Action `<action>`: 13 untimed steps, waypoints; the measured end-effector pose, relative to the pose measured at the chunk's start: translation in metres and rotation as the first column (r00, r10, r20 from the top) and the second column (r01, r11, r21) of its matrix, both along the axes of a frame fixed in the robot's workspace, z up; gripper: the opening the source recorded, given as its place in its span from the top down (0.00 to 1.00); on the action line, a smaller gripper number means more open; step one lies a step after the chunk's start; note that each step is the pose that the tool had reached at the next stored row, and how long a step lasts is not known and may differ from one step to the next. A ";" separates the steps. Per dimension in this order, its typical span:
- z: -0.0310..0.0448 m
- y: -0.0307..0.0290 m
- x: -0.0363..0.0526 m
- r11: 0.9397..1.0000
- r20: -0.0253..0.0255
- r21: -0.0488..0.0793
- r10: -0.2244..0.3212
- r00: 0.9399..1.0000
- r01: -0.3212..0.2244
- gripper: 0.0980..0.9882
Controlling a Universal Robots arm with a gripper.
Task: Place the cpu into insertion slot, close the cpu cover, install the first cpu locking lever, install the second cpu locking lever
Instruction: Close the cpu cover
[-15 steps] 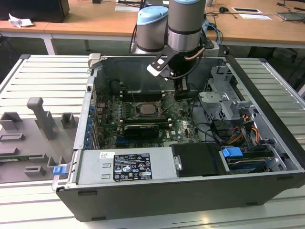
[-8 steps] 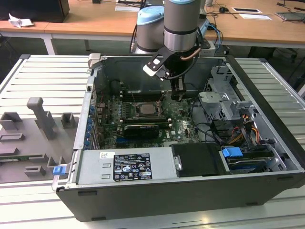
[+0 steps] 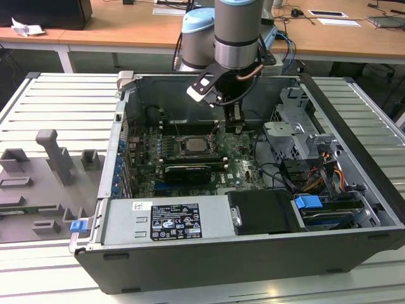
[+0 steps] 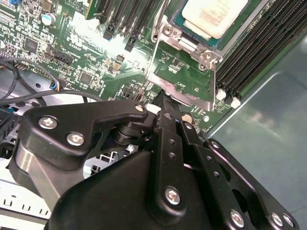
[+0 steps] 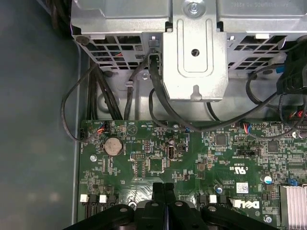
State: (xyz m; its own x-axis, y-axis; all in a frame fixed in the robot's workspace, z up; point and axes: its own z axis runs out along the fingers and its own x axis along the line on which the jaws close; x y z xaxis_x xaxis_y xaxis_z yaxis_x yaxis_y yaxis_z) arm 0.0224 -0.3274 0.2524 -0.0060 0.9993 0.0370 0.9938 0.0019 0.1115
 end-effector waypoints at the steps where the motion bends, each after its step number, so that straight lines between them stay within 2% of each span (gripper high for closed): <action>1: -0.0001 0.0000 -0.0007 1.000 0.000 0.000 0.000 1.000 0.000 0.99; 8: -0.0008 0.0002 -0.0046 1.000 0.000 0.000 0.000 1.000 0.000 0.99; 13: -0.0013 0.0007 -0.0114 1.000 0.000 0.000 0.000 1.000 0.000 0.99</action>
State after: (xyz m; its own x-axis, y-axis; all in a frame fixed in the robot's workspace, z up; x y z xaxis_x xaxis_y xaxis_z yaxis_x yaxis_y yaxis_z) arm 0.0111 -0.3267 0.2510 -0.0061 0.9993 0.0371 0.9938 0.0019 0.1115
